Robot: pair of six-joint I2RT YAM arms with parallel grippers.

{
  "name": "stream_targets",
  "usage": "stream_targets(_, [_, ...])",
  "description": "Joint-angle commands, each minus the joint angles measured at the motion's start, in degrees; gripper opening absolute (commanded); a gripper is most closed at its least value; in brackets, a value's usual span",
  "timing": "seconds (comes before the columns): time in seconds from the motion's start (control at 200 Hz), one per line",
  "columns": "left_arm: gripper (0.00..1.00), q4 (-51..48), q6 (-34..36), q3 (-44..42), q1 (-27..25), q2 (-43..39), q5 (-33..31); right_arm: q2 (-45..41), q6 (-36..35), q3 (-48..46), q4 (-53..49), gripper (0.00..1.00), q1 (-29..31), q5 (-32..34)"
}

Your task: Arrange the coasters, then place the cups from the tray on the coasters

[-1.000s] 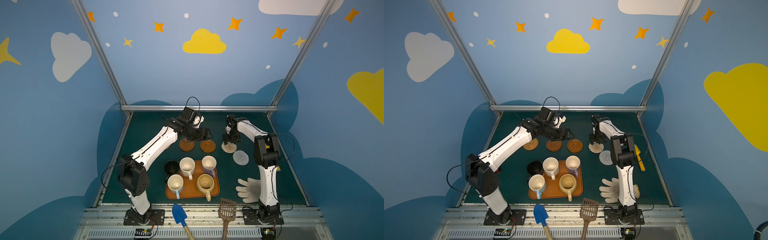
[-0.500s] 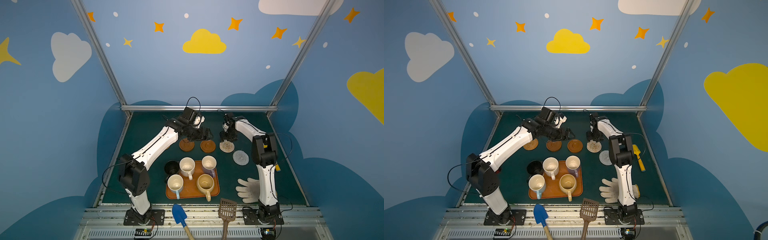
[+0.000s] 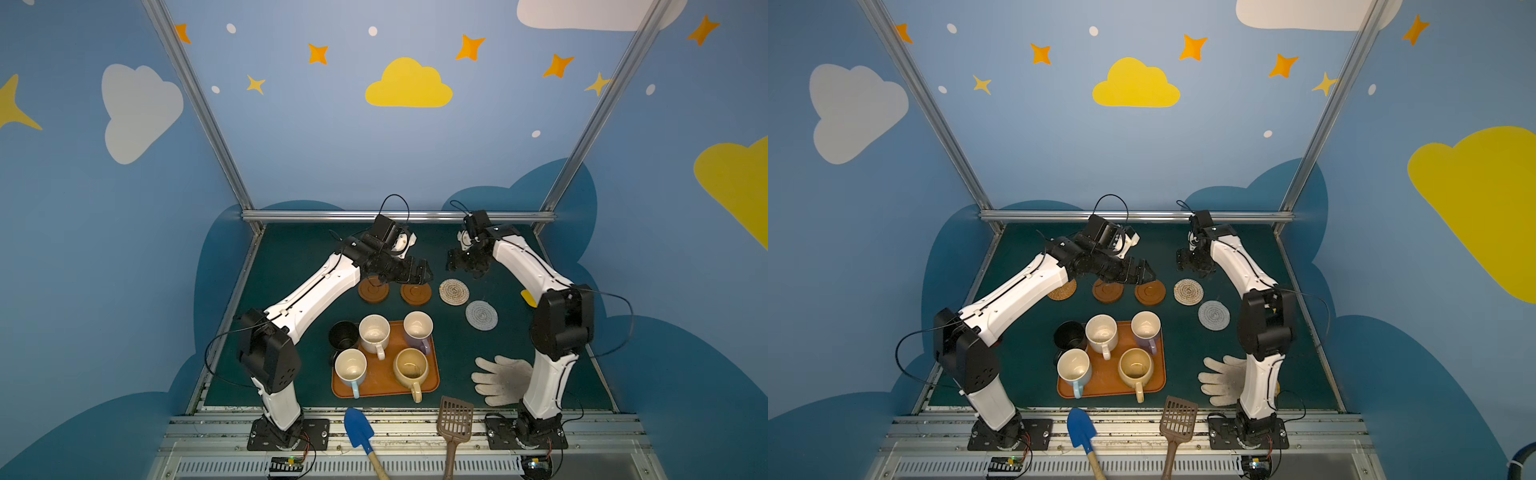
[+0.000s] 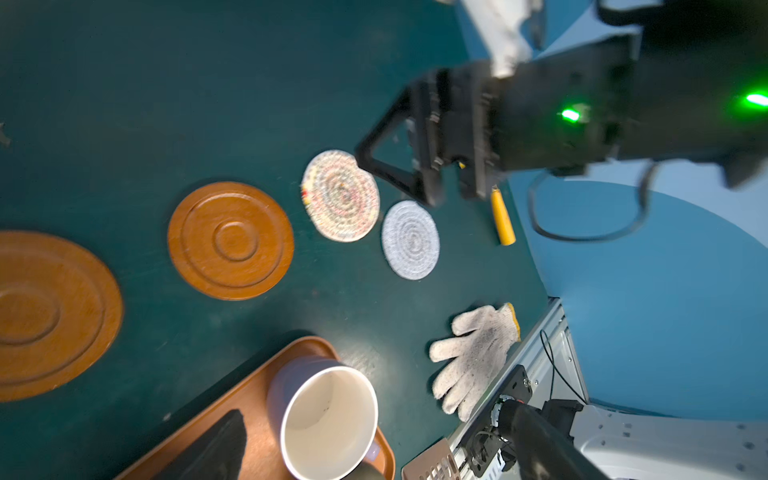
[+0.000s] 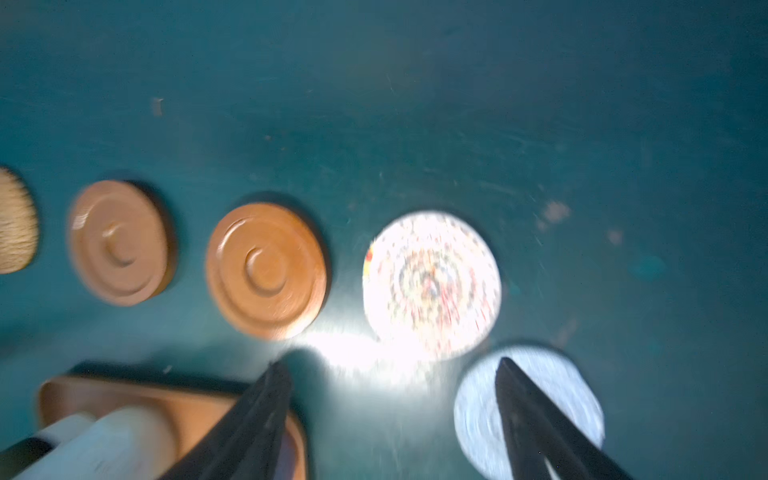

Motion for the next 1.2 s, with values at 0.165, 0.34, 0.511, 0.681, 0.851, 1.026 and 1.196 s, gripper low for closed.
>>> stream_targets(0.165, [1.0, -2.3, 3.91, 2.44, -4.67, 0.94, -0.68, -14.26, 5.08, -20.02, -3.53, 0.77, -1.52, 0.27])
stream_targets(0.34, [1.0, -3.35, 3.89, 2.72, -6.9, 1.75, -2.83, -16.03, 5.59, -28.69, -1.07, 0.73, -2.47, 0.66])
stream_targets(0.511, [1.0, -1.69, 2.73, 1.0, -7.51, 1.3, -1.05, -12.43, 6.27, -31.73, 1.16, 0.75, -0.51, 2.73])
stream_targets(0.681, [1.0, -1.38, 2.74, 0.18, -7.59, 0.92, -0.92, -8.22, 5.98, -31.29, 0.41, 0.76, 1.41, 10.07])
stream_targets(0.851, [1.0, -0.28, 2.15, -1.07, -7.6, 0.59, 0.04, -4.57, 4.98, -29.42, 1.26, 0.69, 0.22, 11.22])
stream_targets(1.026, [1.0, 0.33, 1.92, -1.73, -7.42, 0.5, 0.1, -1.29, 3.51, -27.27, 2.38, 0.67, 0.16, 10.45])
stream_targets(1.196, [1.0, 0.88, 1.6, -2.41, -6.86, 0.43, 0.27, 0.99, 2.97, -25.89, 2.45, 0.64, -0.84, 12.13])
